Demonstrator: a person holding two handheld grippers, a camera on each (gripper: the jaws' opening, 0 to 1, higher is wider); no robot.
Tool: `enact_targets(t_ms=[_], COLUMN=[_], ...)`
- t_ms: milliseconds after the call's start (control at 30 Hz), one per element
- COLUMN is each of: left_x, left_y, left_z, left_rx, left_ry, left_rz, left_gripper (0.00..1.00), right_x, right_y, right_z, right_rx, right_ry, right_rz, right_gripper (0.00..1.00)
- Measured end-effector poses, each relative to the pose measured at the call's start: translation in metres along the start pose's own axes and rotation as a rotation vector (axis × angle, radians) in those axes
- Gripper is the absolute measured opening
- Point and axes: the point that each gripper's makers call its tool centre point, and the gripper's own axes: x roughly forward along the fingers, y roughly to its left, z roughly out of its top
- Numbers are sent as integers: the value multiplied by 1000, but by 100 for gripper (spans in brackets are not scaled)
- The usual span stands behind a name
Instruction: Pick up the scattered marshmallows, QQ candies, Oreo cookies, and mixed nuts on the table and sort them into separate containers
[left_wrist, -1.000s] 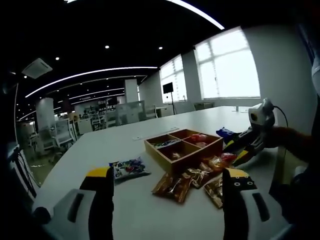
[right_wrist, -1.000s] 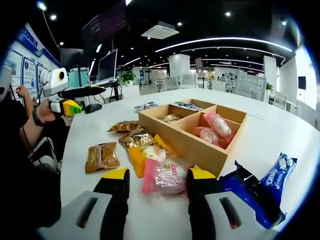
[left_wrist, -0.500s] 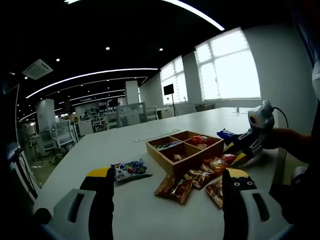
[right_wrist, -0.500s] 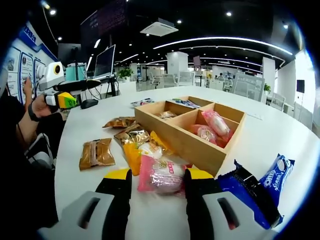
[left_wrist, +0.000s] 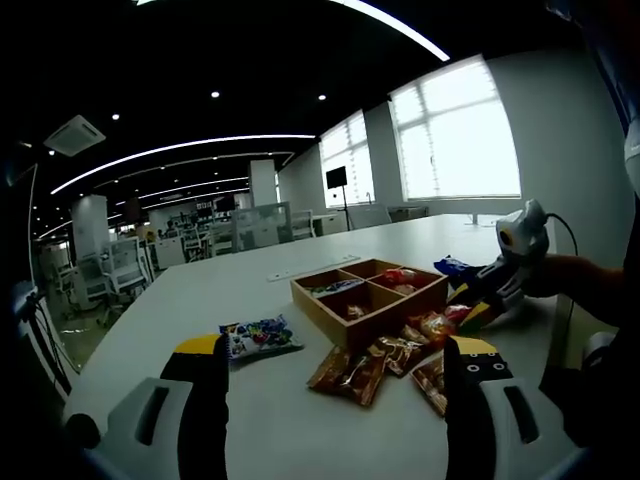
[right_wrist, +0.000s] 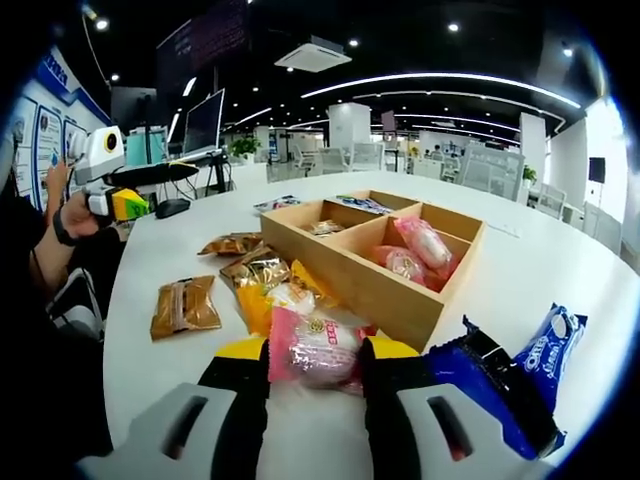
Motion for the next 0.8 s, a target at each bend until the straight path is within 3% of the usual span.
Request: enact_targets(t_ms=[400,800], left_x=[1,-1], left_y=[0,-2], left_z=[-1,-1], left_rx=[4,6], left_ry=[8,6], left_rz=[1,3], left_gripper=[91,91], right_x=[0,-3], right_y=[-3,-6], right_z=[-1,0], right_rx=[-48,-22], right_ry=[-1,-9], right_rz=[-28,-31], right_gripper=[25,20])
